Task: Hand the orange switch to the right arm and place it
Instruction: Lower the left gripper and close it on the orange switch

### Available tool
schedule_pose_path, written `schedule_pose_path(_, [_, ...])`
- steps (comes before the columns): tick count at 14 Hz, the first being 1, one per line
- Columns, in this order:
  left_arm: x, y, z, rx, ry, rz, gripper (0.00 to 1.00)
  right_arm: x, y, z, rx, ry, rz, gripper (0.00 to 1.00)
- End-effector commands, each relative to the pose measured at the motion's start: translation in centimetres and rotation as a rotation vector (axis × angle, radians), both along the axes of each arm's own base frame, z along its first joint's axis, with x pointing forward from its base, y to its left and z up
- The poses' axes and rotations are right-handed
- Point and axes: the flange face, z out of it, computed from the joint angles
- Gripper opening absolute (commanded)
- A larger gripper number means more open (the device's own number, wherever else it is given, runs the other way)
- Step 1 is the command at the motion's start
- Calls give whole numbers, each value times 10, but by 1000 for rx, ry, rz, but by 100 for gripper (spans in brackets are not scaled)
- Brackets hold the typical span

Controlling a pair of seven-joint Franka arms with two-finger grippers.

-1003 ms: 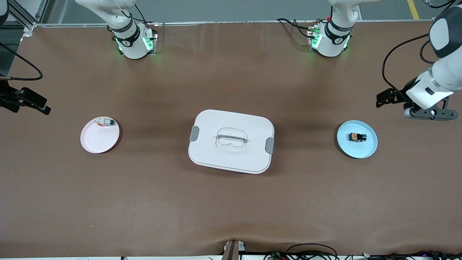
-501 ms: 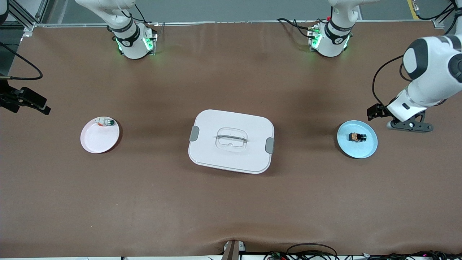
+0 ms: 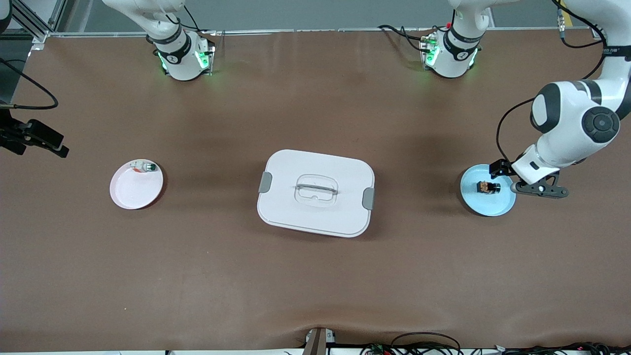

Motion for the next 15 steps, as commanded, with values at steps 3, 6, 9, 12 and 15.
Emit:
schedule_pose_path(3, [2, 25, -43, -8, 28, 45, 100, 1, 8, -5, 2, 44, 20, 100])
schedule_pose_path(6, [1, 26, -67, -18, 49, 53, 100, 6, 13, -12, -1, 53, 32, 100])
schedule_pose_path(9, [1, 23, -79, -19, 55, 94, 100, 6, 13, -6, -2, 39, 37, 100])
schedule_pose_path(12, [2, 19, -91, -22, 39, 102, 100, 6, 13, -5, -2, 38, 38, 100])
schedule_pose_path(15, [2, 17, -100, -25, 40, 100, 100, 6, 10, -5, 1, 38, 31, 100])
